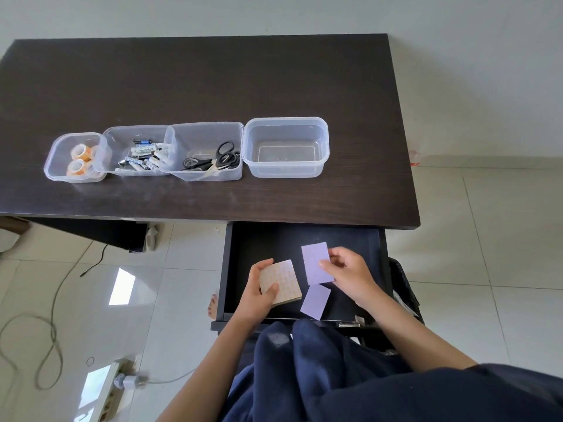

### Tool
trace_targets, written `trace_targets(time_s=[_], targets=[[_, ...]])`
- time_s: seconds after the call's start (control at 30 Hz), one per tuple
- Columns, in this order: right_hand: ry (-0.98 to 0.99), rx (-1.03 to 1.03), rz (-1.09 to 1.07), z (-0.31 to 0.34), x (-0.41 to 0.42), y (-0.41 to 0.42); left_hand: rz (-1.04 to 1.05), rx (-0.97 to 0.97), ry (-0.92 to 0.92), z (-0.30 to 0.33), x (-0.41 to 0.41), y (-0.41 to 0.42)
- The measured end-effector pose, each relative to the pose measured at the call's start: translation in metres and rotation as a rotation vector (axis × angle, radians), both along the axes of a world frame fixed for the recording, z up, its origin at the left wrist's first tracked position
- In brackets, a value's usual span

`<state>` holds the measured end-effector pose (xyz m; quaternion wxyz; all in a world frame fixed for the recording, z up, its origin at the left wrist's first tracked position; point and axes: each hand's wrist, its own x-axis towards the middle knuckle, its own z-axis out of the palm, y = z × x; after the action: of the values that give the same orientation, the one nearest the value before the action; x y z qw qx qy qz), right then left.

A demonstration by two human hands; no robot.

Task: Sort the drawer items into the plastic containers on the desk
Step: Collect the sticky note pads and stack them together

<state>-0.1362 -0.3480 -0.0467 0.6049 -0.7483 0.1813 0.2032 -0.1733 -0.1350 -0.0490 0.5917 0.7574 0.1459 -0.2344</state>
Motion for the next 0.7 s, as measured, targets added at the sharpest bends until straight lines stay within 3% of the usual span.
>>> trace_targets(time_s=[0.1,0.3,0.53,0.7], targets=[[-0.003,0.042,0.063,0.018,0.002,0.016,0.04,-0.08,-0.023,0.004,0.003,-0.004],[-0.029,-0.156,0.174,0.033,-0.004,0.047,0.108,-0.205,-0.018,0.023,0.009,-0.013],[-0.104,-0.234,0.256,0.04,-0.011,0.063,0.069,-0.17,-0.057,0.027,0.007,-0.012],[-0.068,-0.176,0.226,0.037,-0.014,0.064,0.078,-0.189,-0.03,0.025,0.002,-0.009]])
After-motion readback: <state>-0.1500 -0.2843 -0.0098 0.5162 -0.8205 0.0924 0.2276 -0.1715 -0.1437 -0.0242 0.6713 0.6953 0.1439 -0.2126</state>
